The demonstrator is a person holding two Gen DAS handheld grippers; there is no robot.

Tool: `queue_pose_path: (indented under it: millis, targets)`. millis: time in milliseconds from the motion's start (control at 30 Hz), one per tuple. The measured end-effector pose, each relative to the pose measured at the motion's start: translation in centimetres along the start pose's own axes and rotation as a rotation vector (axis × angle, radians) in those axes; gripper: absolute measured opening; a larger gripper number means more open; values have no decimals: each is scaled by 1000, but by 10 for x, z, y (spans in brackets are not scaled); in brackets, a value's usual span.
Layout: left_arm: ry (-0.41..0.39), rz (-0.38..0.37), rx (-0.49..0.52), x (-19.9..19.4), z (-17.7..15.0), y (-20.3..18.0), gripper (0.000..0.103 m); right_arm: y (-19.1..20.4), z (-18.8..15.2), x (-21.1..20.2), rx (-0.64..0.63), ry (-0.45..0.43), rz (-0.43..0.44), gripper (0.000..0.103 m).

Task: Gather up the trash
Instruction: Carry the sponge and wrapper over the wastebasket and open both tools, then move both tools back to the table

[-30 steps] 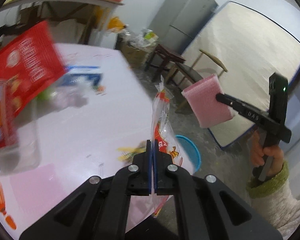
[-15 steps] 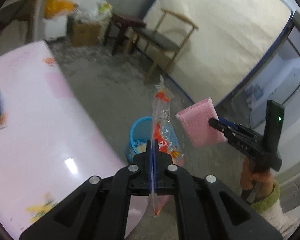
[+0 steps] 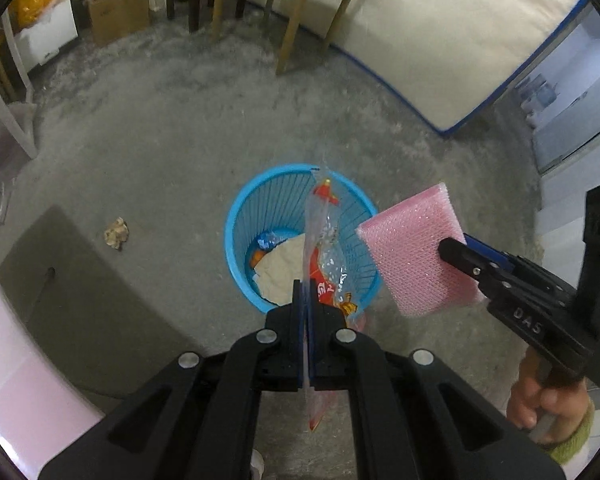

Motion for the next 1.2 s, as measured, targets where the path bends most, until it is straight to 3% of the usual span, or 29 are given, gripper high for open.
queue_pose_path:
  millis: [167,233,267,300,400,600,867,1200]
  targets:
    - [19,24,-12,35,16,-9,4,-19,9,25,66,9,-29,30]
    - [28,22,-39,43,19,-9,21,-24,11,35,93,12,-41,35]
    - [25,26,-50,42,17,-9,36,-27,11,44,105,20,-29,38]
    - [12,30,-58,43,19,-9,41,-28,10,49,109,27,-20,44]
    - [-17,22,-40,35,18,-10,49,-32,6,63,111,48,-24,46]
    - [-63,16,-24,8,18,-3,55,-33,-11,61,130,61,-21,47]
    - [-141,-20,-21,-56,11,9,61,-33,-28,31,116,38,-6,47]
    - [-306,-61,-1,-164,-44,40,69,25,-46,-32,35,-41,123,68]
Point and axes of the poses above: each gripper's, at about its wrist camera, not at the fingertips, and x roughly the way its jaws point, y to its left, z to its top, the point moved 5 cm from there along x, roughly the way its jaws point, and after that the axes turned 15 degrees about -x, right-handed, at the moved point
